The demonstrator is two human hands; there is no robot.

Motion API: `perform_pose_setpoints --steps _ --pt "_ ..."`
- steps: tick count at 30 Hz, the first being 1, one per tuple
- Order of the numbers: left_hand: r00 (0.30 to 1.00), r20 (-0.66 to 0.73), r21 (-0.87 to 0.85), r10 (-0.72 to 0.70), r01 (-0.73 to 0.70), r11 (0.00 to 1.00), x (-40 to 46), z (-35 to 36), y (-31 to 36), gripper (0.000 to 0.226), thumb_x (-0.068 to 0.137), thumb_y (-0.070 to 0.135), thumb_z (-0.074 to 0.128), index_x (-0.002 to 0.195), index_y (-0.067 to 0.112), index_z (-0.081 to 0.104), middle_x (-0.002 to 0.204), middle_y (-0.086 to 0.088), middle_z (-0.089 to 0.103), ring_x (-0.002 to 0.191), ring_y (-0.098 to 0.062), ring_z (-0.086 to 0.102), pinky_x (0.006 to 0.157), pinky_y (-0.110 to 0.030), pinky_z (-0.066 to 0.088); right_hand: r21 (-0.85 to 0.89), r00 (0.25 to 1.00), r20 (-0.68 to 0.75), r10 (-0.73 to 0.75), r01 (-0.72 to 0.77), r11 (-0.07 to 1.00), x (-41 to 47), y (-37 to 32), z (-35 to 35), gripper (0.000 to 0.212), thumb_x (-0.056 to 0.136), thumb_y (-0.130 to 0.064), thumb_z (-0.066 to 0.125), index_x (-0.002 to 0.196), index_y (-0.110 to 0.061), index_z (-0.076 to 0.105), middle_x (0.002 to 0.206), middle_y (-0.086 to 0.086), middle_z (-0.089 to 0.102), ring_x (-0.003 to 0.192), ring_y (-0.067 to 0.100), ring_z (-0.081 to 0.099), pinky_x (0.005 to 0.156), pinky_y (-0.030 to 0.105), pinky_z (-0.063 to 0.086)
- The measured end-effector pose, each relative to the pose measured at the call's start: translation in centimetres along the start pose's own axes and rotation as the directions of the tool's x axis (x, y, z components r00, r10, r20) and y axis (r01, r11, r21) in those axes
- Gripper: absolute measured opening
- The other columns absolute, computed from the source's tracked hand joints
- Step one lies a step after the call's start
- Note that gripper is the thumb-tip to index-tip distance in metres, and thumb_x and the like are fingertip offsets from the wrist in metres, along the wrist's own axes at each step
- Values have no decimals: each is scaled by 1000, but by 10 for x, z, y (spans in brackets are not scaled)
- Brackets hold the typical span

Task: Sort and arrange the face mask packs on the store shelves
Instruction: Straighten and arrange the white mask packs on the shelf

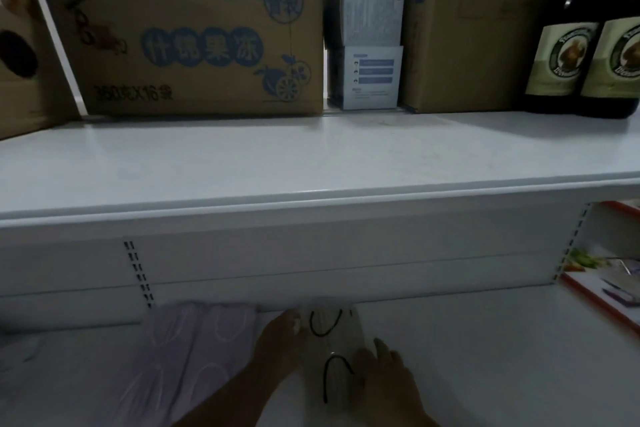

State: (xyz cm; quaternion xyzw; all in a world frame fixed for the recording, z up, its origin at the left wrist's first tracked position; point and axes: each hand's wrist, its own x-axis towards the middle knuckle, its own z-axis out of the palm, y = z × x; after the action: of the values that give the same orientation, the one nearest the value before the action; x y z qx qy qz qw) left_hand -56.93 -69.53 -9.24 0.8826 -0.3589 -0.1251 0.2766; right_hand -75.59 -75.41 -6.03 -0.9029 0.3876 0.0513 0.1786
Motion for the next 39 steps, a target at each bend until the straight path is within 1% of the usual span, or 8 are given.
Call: perform_pose_setpoints --steps 3,7,10,14,18,28,33,39 --pt "990 11 184 141 -141 973 -8 -26 -7 48 98 39 45 142 22 40 144 2 47 131 -13 43 105 -19 30 -61 994 -50 -101 98 993 13 -6 -5 57 98 -43 35 151 -29 18 161 6 -4 148 26 3 117 41 19" --pt "981 143 367 133 -178 913 -28 -87 -42 57 98 51 40 148 24 33 152 1 37 139 -13 34 113 -23 24 -266 956 -54 -288 264 927 30 -52 -10 64 96 -41 39 152 -28 12 160 11 -14 147 32 -11 118 49 2" --pt "995 92 391 44 -77 917 -54 -145 -79 62 96 54 40 149 25 30 156 0 30 142 -12 29 112 -19 19 -321 892 -44 -450 414 852 36 -100 -11 64 97 -40 39 153 -27 10 157 8 -22 145 34 -17 116 52 -5" --pt "993 -48 360 -109 119 925 -99 -215 -136 66 97 54 38 153 24 19 160 1 18 146 -15 17 117 -26 12 -304 828 -1 -561 534 789 28 -170 1 64 97 -41 38 153 -28 10 160 9 -15 147 30 -14 116 51 -3" --pt "958 -172 340 -230 277 899 -144 -260 -199 70 97 55 38 154 24 10 162 -4 7 149 -21 7 119 -33 11 -202 808 62 -585 585 786 12 -237 27 72 96 -46 41 153 -29 2 160 7 -11 148 26 -7 118 47 7" --pt "921 -187 244 -341 380 892 -225 -341 -356 76 95 60 37 154 25 7 163 -3 0 149 -24 -2 119 -42 10 -91 769 153 -621 637 766 -34 -407 88 83 95 -52 42 152 -20 -8 160 8 -9 148 26 -3 120 36 10" --pt "923 -212 212 -322 366 906 -250 -390 -422 72 96 59 36 154 27 9 163 -2 -1 149 -23 -5 119 -44 10 -52 750 97 -655 661 749 -54 -484 114 84 95 -53 41 152 -18 -10 161 6 -4 148 21 3 119 34 11" --pt "922 -218 217 -320 366 905 -280 -425 -482 69 97 54 39 154 25 12 162 -4 2 149 -24 -4 120 -42 12 21 764 159 -625 630 776 -72 -552 149 85 93 -49 49 153 -20 -4 161 4 -2 148 23 2 119 34 14"
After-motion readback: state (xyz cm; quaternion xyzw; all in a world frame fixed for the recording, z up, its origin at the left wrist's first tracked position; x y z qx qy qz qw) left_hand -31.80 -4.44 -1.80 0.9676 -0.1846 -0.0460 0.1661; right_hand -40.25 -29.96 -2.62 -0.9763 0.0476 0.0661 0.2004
